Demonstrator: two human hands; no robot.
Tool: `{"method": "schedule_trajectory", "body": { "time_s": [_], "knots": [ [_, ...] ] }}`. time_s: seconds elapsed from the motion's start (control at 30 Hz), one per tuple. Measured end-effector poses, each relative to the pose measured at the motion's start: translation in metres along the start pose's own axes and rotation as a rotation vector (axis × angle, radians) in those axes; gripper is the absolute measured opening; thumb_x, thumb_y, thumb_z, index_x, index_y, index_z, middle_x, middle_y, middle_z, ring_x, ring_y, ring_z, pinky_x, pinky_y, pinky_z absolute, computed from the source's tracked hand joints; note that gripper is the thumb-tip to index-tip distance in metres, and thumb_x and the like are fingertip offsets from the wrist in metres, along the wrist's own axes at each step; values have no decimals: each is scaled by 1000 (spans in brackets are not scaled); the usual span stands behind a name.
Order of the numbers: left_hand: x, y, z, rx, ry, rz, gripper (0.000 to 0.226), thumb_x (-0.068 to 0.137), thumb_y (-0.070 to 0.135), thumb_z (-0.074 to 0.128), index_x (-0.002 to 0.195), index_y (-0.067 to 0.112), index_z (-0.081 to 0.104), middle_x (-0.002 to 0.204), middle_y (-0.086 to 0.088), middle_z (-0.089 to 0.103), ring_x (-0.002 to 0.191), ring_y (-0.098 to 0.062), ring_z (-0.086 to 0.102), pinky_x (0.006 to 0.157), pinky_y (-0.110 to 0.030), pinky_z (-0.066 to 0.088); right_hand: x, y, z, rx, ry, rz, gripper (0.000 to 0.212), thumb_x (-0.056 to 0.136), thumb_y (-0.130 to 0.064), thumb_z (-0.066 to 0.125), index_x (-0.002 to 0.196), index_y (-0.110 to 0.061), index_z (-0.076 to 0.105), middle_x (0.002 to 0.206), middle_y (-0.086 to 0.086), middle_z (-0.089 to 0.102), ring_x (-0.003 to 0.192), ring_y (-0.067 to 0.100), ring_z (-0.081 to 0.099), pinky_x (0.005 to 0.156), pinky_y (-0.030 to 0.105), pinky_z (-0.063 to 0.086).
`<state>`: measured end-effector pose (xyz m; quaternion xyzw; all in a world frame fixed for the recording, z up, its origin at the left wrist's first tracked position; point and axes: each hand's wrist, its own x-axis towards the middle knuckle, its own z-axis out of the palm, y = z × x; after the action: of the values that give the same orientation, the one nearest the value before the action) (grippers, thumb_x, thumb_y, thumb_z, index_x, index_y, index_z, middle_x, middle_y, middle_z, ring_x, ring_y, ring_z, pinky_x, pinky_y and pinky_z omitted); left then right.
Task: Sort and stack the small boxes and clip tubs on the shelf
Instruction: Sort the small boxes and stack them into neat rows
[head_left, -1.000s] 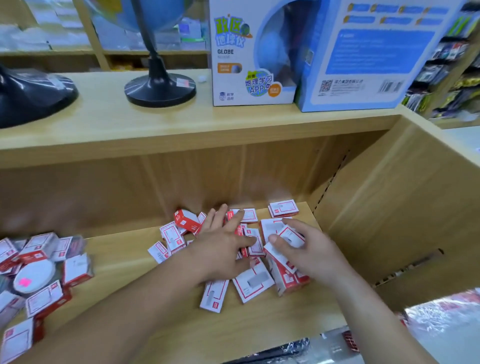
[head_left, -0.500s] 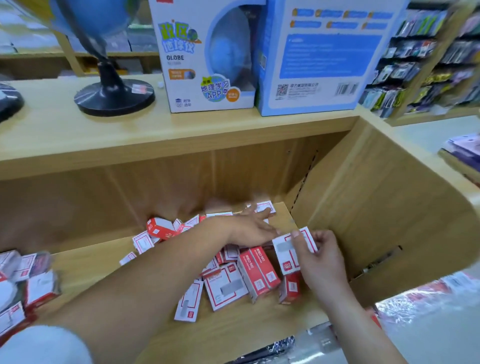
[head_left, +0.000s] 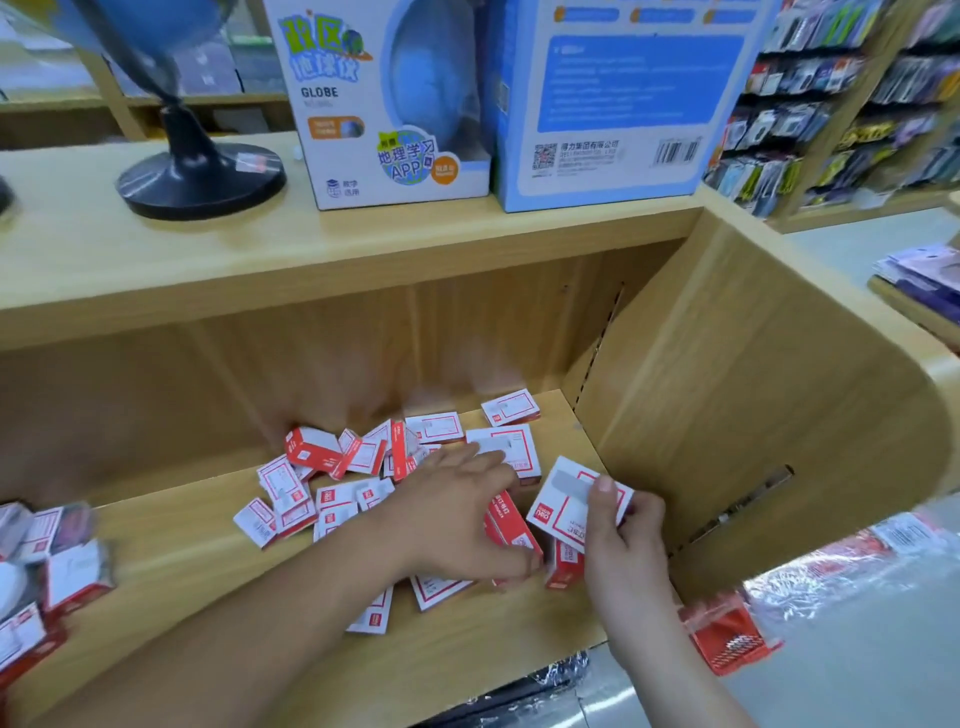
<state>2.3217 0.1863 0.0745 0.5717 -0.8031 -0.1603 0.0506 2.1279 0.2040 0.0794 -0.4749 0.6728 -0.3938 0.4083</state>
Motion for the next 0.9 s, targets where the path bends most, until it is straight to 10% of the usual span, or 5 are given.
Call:
{"method": "schedule_trajectory", "body": {
  "time_s": [0.2, 0.37, 0.63, 0.9],
  "knots": [
    [-26, -14, -6, -36, 175, 59, 53, 72, 70, 65, 99, 25, 55, 98, 11, 59, 100, -11, 52, 89, -23, 38, -2, -15, 20, 49, -122, -3, 33, 98, -52, 45, 100, -19, 46, 91, -7, 65, 79, 0, 61, 63, 27, 45],
    [-53, -36, -14, 27, 141, 45, 73, 73, 68, 59, 122, 15, 67, 133, 3, 60, 136, -15, 43, 116, -24, 31, -11, -12, 46, 138, -228, 58, 42, 91, -60, 55, 94, -19, 50, 84, 1, 71, 77, 11, 68, 69, 39, 53],
    [-2, -32, -49, -93, 54, -26, 59, 86, 64, 54, 128, 23, 60, 139, -3, 53, 132, -22, 48, 104, -38, 45, 0, -39, 9, 238, -108, -117, 18, 92, -32, 66, 87, -26, 51, 74, -10, 70, 71, 14, 73, 53, 46, 61],
    [70, -8, -16, 155, -353, -70, 70, 92, 72, 45, 154, 55, 16, 170, 2, -10, 155, -27, -15, 124, -54, 6, 22, -25, -11, 281, -56, -23, 13, 94, -11, 64, 95, -20, 54, 95, 10, 71, 81, 25, 73, 64, 44, 62]
  ]
}}
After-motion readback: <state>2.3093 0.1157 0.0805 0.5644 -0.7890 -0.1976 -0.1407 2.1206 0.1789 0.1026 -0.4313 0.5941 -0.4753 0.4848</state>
